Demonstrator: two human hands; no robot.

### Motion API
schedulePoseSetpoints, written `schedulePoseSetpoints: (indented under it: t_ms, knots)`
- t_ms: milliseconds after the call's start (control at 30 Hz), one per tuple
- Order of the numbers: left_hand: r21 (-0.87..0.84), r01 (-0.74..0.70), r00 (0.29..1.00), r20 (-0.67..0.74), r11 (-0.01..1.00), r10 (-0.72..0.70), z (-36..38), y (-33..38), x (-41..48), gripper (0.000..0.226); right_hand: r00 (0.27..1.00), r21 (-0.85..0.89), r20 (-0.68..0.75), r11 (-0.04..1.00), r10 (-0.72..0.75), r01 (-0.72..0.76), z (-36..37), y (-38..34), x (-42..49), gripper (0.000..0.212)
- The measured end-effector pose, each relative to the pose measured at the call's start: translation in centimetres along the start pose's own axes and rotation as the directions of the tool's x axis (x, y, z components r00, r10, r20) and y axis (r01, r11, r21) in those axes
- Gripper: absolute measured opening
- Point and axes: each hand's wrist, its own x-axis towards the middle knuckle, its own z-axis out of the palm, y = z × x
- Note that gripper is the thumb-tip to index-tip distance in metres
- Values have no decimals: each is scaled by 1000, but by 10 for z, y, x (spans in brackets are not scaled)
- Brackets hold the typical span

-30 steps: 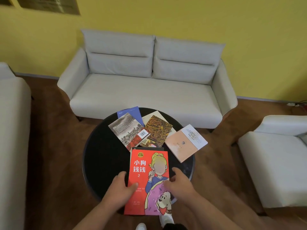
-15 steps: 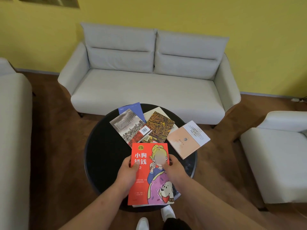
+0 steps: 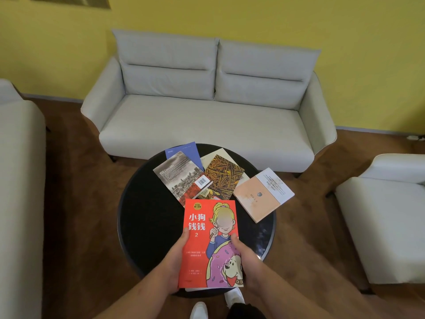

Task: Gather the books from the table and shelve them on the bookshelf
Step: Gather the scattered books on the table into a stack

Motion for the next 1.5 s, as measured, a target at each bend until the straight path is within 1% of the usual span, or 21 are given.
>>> schedulePoseSetpoints:
  t_ms: [133,200,267,300,367,433,533,600,667,733,767,833,900,967,1033,1100,1167,1267,1367,1433,1500]
  knots:
    - [41,-4,1000,-16,999,5,-6,-2,8,63,1000,82,25,997,-13,11,3,-2,-3,56]
    - [87,2,1000,-17,996,-1,-11,0,8,64,1000,24,29,1000,-5,4,2,-2,-3,54]
    - [160,-12,1000,-10,987,14,-11,4,9,63,999,-125,-37,992,-23,18,-2,-7,-4,53]
    - [195,-51,998,-23,980,56,-9,8,10,59,996,-207,-69,977,-60,45,-4,-12,-3,55]
    - [258,-196,971,-83,946,224,-5,19,14,49,982,-324,-82,936,-173,138,-8,-27,-2,67]
    - [335,-324,930,-58,884,363,1,31,16,41,962,-379,-61,898,-267,225,-9,-41,1,75]
    - [443,-380,896,-40,812,442,7,37,17,36,961,-390,-1,885,-276,254,-6,-51,4,59]
    - [457,-395,883,-52,797,467,5,33,20,38,963,-380,23,889,-269,258,-6,-49,7,49]
    - [423,-392,884,-74,817,462,1,30,24,40,963,-367,34,893,-268,262,-10,-47,13,42]
    - [349,-376,892,-115,859,437,-3,34,31,36,964,-342,-7,906,-267,249,-16,-53,23,29]
    - [293,-369,892,-156,882,424,-5,40,37,36,963,-308,-68,923,-261,229,-20,-61,30,31]
    - [202,-353,865,-302,914,401,-12,63,56,49,942,-208,-231,958,-244,197,-29,-88,52,35]
    - [151,-335,841,-396,930,367,-19,94,74,56,919,-183,-333,971,-210,155,-33,-122,74,22]
    - [87,-315,849,-419,945,322,-24,119,93,57,930,-226,-327,969,-171,98,-31,-149,94,25]
    - [55,-251,870,-425,966,251,-26,131,111,55,949,-249,-293,968,-119,45,-27,-161,110,43]
    - [50,-206,895,-394,977,208,-24,136,122,50,964,-179,-255,983,-74,28,-21,-165,120,58]
    - [5,-206,918,-346,979,195,-22,141,130,43,972,-88,-231,996,-43,23,-15,-165,128,62]
    - [-71,-211,918,-357,975,173,-19,147,134,31,966,-2,-255,999,-36,37,-4,-165,137,53]
    - [-118,-215,922,-353,970,161,-17,153,133,20,967,122,-253,992,13,19,3,-163,142,38]
    - [-140,-259,918,-345,956,198,-15,160,133,12,973,169,-233,985,1,40,7,-164,143,26]
    - [-178,-331,903,-344,927,257,-11,167,130,13,970,168,-238,982,-49,91,11,-168,141,15]
